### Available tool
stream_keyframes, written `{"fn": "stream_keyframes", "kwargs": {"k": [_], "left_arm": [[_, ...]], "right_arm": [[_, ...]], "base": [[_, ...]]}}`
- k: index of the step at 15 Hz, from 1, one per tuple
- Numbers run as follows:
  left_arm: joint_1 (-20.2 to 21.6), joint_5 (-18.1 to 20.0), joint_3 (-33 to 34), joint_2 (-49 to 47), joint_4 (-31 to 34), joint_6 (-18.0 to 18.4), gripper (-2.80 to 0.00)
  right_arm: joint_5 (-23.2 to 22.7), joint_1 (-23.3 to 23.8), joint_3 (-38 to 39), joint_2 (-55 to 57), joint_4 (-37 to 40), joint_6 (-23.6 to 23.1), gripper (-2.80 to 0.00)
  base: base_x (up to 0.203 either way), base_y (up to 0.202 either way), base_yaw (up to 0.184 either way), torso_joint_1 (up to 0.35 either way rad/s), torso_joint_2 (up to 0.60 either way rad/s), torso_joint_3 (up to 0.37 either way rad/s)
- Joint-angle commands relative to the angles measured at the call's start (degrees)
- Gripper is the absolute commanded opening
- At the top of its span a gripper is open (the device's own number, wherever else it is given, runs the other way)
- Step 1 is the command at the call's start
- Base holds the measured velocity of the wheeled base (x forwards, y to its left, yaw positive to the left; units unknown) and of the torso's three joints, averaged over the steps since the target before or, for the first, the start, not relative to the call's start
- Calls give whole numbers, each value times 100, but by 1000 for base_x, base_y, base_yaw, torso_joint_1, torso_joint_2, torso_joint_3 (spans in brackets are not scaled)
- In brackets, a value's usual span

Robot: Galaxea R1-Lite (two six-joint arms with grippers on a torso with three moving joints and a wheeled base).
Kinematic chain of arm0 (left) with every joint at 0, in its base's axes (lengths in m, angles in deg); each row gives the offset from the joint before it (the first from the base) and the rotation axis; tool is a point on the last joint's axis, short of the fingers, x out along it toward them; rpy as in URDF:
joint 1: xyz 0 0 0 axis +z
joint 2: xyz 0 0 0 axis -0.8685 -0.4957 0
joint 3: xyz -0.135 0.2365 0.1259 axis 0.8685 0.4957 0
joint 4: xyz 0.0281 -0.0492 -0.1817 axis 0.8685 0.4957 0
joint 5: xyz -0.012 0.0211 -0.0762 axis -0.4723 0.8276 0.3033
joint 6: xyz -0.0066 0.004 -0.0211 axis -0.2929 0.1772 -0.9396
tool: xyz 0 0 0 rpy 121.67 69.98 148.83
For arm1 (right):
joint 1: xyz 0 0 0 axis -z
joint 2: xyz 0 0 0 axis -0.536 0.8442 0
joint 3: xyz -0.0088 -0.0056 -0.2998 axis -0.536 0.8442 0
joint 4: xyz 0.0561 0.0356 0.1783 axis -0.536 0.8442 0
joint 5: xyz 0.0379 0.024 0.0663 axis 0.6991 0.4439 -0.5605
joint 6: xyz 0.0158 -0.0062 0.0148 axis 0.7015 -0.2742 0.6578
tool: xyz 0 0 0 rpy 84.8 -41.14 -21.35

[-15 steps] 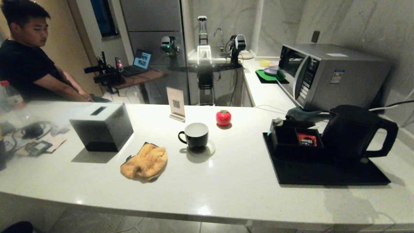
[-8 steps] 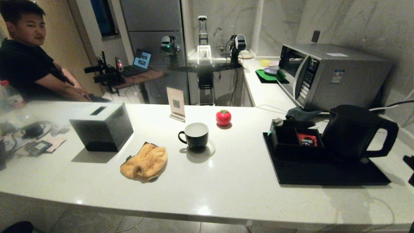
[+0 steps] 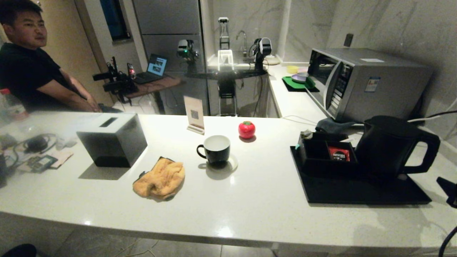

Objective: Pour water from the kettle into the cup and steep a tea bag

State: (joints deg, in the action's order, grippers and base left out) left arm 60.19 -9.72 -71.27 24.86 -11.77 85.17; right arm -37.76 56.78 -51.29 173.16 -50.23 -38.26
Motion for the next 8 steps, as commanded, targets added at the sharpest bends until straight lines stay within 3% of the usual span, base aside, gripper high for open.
{"fn": "stream_keyframes", "kwargs": {"k": [1,8], "left_arm": [[1,-4,-4,-5,-2,-1,-280],[1,-4,1,-5,-2,-1,-280]], "right_arm": [[-1,26,31,610,-454,9,0],[-8,-6,-55,1996,-2108,21,0]], "base": [[0,0,0,0,0,0],[0,0,0,0,0,0]]}}
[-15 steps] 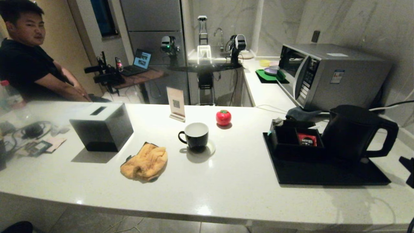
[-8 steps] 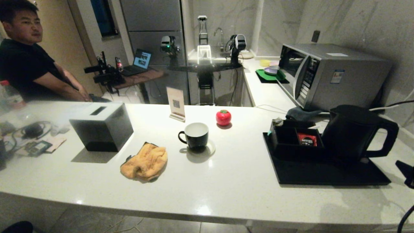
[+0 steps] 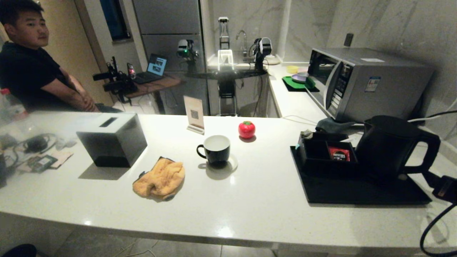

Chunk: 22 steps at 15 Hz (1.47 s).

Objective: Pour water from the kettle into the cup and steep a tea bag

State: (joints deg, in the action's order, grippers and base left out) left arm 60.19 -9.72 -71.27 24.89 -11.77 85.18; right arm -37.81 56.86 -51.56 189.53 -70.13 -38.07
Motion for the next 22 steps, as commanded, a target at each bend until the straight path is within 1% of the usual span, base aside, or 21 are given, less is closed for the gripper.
{"fn": "stream_keyframes", "kwargs": {"k": [1,3,5,8,12,15,18,22], "left_arm": [[1,-4,-4,-7,-2,-2,-280],[1,-4,-4,-7,-2,-2,-280],[1,-4,4,-7,-2,-2,-280],[1,-4,-3,-7,-2,-2,-280],[1,-4,4,-7,-2,-2,-280],[1,-4,-4,-7,-2,-2,-280],[1,-4,1,-7,-2,-2,-280],[1,-4,2,-7,-2,-2,-280]], "right_arm": [[-4,-37,-127,525,-329,-8,0],[-4,-84,-307,780,-667,-62,0],[-4,-89,-423,970,-880,-350,0],[5,-89,-684,1079,-878,-367,0],[22,-80,-815,1187,-886,-360,0],[183,-71,-1130,1303,-867,-358,0],[190,-71,-1253,1444,-886,-367,0],[190,-50,-1652,1598,-886,-385,0]], "base": [[0,0,0,0,0,0],[0,0,0,0,0,0],[0,0,0,0,0,0],[0,0,0,0,0,0],[0,0,0,0,0,0],[0,0,0,0,0,0],[0,0,0,0,0,0],[0,0,0,0,0,0]]}}
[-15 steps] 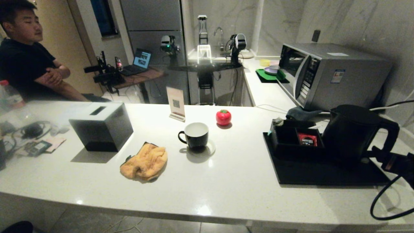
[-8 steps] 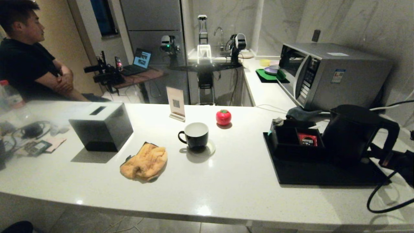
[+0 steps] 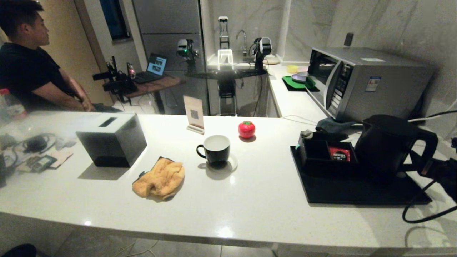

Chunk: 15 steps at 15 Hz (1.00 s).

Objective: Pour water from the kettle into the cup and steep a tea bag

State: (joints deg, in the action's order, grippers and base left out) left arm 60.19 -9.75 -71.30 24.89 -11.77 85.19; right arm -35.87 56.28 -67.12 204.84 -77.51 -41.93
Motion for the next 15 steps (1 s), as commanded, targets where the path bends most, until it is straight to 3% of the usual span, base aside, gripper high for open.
{"fn": "stream_keyframes", "kwargs": {"k": [1,15], "left_arm": [[1,-2,-1,-7,-2,-3,-280],[1,-2,7,-7,-2,-3,-280]], "right_arm": [[-5,4,-165,94,-147,0,0],[-39,21,-526,102,-191,-105,0]], "base": [[0,0,0,0,0,0],[0,0,0,0,0,0]]}}
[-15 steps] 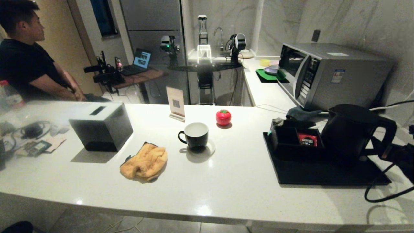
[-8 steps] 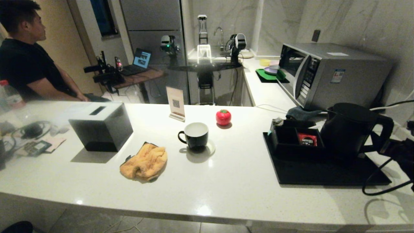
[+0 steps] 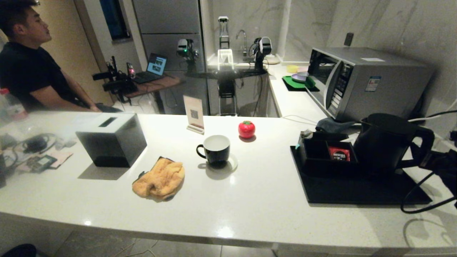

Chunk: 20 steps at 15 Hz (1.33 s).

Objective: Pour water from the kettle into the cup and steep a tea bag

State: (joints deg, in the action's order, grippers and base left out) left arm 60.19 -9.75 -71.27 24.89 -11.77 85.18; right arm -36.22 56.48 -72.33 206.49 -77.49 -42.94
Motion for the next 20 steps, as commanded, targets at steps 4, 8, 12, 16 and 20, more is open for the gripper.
{"fn": "stream_keyframes", "kwargs": {"k": [4,8,12,16,20], "left_arm": [[1,-2,-4,-7,-2,-2,-280],[1,-2,5,-7,-2,-2,-280],[1,-2,-4,-7,-2,-2,-280],[1,-2,-4,-7,-2,-2,-280],[1,-2,0,-7,-2,-2,-280]], "right_arm": [[-100,11,-40,-89,-276,-3,0],[-253,11,-151,-98,-277,-13,0],[-408,11,-181,-151,-277,-13,0],[-435,11,-189,-133,-277,-21,0],[-496,142,-260,-116,-274,-193,0]], "base": [[0,0,0,0,0,0],[0,0,0,0,0,0],[0,0,0,0,0,0],[0,0,0,0,0,0],[0,0,0,0,0,0]]}}
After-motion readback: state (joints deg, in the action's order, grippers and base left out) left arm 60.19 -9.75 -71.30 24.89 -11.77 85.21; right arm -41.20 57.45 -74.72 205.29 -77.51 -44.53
